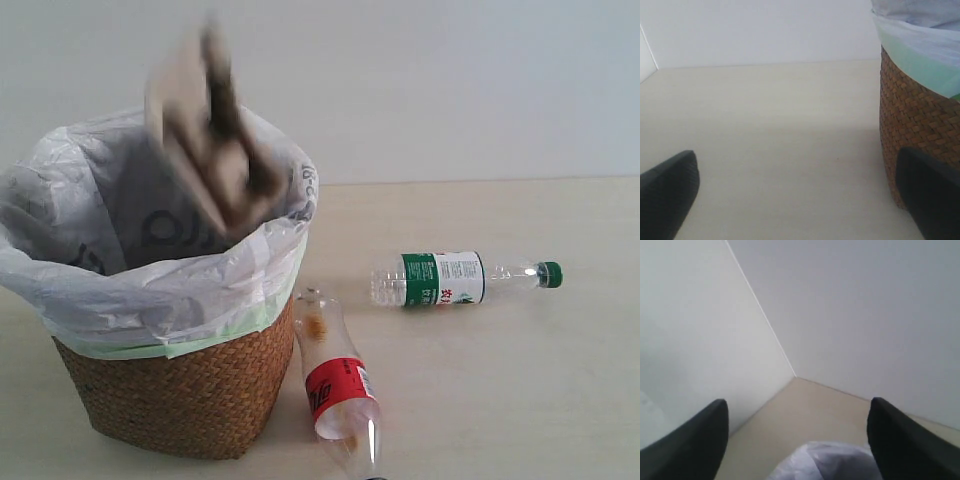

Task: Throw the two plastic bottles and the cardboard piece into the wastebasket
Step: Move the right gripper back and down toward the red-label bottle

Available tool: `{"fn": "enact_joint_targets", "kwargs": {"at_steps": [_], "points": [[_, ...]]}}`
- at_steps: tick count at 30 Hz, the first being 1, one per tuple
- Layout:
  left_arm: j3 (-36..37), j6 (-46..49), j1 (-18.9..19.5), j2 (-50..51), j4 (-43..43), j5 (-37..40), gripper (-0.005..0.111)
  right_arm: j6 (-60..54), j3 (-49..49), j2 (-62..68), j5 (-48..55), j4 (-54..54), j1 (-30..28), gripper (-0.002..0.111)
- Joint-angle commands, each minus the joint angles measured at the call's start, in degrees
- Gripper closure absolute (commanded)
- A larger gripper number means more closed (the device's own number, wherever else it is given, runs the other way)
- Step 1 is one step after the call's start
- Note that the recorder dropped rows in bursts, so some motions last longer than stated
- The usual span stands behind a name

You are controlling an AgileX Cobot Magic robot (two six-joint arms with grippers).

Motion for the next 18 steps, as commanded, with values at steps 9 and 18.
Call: {"fn": "enact_joint_targets", "kwargs": {"at_steps": [9,18], "points": [[-0.2,-0.5,-0.4,-0.2,-0.1,-0.4,-0.001,27.4,-0.3,1.0,30.3,-50.3,-11.4,0.038],[-0.2,-0.5,-0.4,-0.2,-0.1,-0.4,-0.001,22.5,1.9,0.9,40.7,-54.7,-17.9,0.045]]}}
